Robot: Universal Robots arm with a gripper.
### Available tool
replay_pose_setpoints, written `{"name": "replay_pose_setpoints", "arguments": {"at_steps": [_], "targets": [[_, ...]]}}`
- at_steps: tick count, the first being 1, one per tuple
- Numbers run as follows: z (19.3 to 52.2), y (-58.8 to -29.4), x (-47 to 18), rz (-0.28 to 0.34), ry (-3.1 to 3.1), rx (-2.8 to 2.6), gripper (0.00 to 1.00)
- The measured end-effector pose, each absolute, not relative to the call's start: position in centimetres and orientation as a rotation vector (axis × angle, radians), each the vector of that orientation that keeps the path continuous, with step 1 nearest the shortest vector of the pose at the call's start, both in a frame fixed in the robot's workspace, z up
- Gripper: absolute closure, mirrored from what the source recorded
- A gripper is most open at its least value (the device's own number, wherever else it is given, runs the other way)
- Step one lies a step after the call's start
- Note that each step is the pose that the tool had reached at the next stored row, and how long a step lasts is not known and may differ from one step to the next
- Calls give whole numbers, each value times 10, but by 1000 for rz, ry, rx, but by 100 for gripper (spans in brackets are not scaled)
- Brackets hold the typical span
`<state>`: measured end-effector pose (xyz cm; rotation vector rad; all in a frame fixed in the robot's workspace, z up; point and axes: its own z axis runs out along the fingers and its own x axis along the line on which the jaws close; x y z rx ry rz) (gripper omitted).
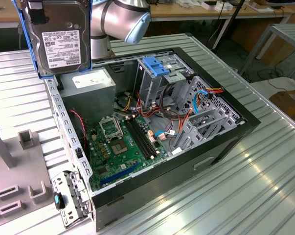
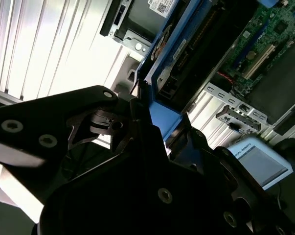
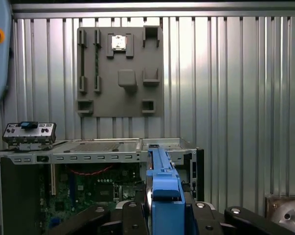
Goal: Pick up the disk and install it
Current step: 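Pick up the disk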
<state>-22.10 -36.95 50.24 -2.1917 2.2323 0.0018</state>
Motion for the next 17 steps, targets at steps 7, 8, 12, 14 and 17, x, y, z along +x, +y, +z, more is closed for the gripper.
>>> {"name": "replay_pose_setpoints", "arguments": {"at_steps": [7, 8, 12, 14, 17], "targets": [[502, -370, -193, 2, 2232, -2192, 63], [502, -370, -190, 2, 2232, -2192, 63], [501, -370, -166, 2, 2232, -2192, 63], [501, -370, -158, 2, 2233, -2191, 63], [499, -370, -145, 2, 2243, -2181, 63]]}}
